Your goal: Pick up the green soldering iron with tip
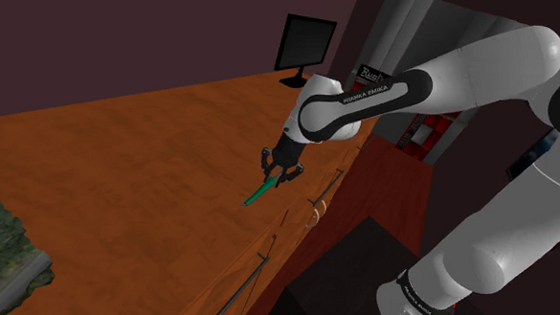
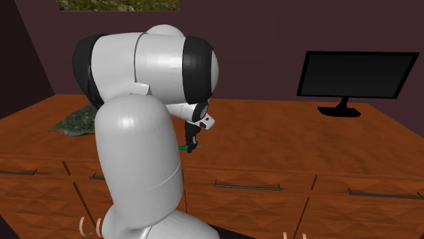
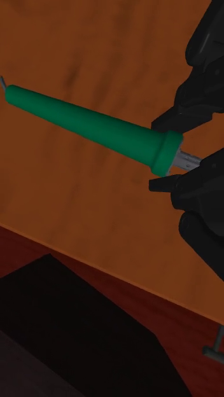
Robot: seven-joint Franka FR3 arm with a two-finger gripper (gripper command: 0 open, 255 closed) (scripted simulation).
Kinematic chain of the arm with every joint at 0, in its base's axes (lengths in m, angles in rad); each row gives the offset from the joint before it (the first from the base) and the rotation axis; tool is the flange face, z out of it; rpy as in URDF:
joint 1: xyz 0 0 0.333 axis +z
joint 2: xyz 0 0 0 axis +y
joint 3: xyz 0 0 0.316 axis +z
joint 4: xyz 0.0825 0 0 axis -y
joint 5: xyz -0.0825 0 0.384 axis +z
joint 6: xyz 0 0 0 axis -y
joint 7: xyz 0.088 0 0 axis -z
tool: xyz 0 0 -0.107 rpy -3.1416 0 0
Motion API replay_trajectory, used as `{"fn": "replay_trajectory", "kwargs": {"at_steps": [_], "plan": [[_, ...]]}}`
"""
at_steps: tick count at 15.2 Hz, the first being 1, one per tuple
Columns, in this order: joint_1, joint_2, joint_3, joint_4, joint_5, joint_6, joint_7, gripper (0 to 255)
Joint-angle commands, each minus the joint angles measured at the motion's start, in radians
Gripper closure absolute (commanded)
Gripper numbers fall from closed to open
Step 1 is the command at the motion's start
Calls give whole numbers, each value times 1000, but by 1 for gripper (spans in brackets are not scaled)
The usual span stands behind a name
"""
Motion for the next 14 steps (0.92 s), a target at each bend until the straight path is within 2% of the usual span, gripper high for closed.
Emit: {"fn": "replay_trajectory", "kwargs": {"at_steps": [1, 12, 14], "plan": [[-1, -22, -1, 5, 1, -27, 3, 255], [-7, -115, -11, 67, -4, -180, 27, 255], [-7, -116, -11, 68, -4, -182, 27, 255]]}}
